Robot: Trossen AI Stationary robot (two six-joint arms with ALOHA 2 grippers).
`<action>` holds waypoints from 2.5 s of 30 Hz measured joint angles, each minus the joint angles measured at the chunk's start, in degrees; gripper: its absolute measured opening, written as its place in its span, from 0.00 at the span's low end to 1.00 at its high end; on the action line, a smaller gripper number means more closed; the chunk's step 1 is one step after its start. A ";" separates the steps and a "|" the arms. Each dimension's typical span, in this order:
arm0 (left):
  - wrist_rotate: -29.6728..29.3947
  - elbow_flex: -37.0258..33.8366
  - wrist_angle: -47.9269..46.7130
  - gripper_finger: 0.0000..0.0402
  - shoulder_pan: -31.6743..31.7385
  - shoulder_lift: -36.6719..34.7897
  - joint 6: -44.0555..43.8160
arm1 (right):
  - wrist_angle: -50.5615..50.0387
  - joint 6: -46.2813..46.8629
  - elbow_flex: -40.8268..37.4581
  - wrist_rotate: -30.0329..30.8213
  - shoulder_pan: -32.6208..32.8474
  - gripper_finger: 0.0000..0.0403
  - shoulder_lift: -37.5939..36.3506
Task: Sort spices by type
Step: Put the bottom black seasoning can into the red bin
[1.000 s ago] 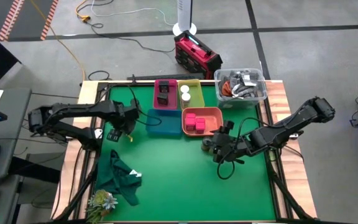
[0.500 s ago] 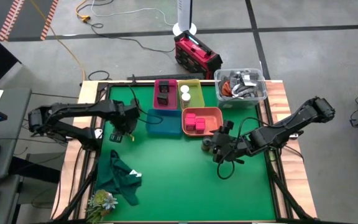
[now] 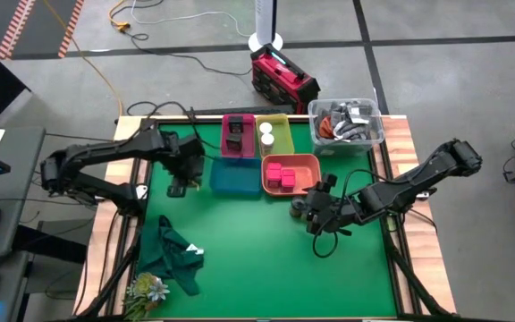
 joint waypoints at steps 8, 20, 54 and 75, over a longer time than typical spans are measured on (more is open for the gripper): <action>1.73 4.18 12.55 0.31 0.00 0.00 1.25 | -0.03 0.79 0.00 -0.02 0.00 0.68 0.00; -0.74 12.73 18.09 0.32 1.76 15.52 6.71 | -0.01 1.44 0.00 -0.07 -0.93 0.68 0.00; -5.30 32.31 21.57 0.32 15.30 36.45 18.67 | 2.20 1.90 0.04 -0.04 0.76 0.68 0.42; -6.35 32.34 20.17 0.34 15.50 39.34 18.56 | 3.17 1.31 0.02 -0.04 1.17 0.68 0.42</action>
